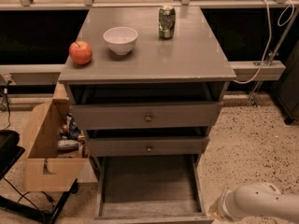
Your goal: Close bottom drawer
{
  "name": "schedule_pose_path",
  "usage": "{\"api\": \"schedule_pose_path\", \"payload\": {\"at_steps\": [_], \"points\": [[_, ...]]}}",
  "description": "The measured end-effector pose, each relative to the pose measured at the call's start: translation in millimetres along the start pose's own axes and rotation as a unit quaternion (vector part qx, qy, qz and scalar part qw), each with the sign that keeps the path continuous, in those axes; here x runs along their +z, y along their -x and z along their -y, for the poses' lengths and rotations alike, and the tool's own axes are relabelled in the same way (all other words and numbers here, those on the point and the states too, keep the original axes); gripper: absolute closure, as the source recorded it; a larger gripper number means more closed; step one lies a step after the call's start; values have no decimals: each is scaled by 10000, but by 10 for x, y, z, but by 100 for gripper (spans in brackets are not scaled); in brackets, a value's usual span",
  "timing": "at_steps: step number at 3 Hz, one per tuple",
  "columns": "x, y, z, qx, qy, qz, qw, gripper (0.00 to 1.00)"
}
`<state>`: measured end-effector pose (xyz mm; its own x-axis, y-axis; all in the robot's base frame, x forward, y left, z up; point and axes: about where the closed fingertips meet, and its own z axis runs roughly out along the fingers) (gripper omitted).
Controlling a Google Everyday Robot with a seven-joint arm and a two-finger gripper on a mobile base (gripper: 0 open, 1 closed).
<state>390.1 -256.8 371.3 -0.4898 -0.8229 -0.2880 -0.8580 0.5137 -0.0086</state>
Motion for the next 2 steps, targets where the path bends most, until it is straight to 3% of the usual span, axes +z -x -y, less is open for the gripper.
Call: {"api": "schedule_pose_path", "payload": {"at_steps": [1,2], "points": [[0,0,0,0,0,0,10000,100],[367,-140,-174,74,240,-21,9997,100]]}}
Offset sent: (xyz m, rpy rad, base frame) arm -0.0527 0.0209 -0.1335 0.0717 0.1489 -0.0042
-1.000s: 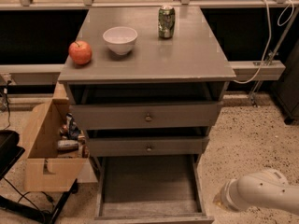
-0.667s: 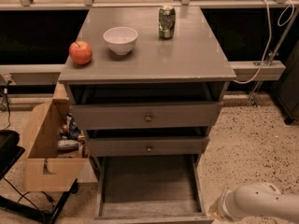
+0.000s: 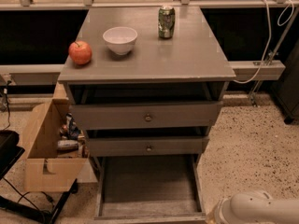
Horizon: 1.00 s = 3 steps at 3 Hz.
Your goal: Close bottom drawer
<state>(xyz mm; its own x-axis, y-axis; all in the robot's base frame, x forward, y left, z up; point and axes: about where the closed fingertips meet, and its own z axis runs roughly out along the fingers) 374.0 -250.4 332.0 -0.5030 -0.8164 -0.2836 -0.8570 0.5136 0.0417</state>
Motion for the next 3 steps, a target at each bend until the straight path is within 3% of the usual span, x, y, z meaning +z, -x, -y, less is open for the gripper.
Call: {"api": "schedule_pose_path", "payload": {"at_steps": [1,2,3], "points": [[633,-173,-241,-1,248,326,9992,100],[1292,-419,-444,297,544,993,9931,100],[1721,-562,-651,586,965,1525,9818,100]]}}
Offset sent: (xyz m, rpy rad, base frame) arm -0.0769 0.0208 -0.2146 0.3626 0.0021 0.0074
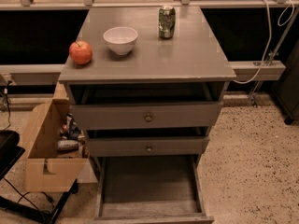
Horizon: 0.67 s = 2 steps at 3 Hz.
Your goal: Close bottom drawer
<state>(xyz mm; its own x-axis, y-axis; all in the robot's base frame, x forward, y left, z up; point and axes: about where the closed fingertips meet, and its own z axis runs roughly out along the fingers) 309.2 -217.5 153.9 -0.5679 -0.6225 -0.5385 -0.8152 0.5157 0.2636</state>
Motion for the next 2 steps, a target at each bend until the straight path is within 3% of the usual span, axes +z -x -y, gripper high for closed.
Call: {"api": "schedule_pose_path", "payload": {"at_steps": [1,2], "points": [[406,-84,-78,75,417,645,9970,100],[637,23,229,-33,469,1216,9915,100]]}}
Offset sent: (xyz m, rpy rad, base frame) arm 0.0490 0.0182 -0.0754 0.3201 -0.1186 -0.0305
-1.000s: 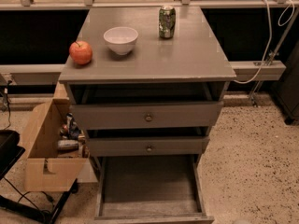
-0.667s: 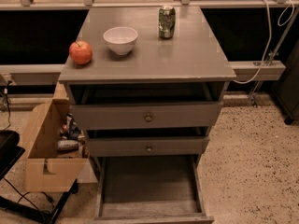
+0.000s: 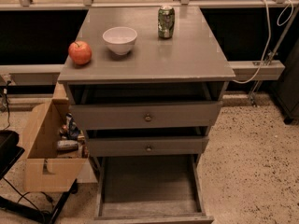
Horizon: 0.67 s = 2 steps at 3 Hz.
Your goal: Close bottom drawer
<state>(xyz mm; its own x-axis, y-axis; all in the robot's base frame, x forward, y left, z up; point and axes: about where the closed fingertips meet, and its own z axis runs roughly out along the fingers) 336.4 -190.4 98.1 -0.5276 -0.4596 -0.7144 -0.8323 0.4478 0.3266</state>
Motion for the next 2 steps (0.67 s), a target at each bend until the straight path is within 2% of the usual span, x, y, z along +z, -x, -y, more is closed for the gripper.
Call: {"api": "schedule_pose_path", "payload": {"at_steps": [1,2], "points": [[55,159,278,-158,-65,227,9996,100],[66,162,275,-160,-57,230,9996,100]]}}
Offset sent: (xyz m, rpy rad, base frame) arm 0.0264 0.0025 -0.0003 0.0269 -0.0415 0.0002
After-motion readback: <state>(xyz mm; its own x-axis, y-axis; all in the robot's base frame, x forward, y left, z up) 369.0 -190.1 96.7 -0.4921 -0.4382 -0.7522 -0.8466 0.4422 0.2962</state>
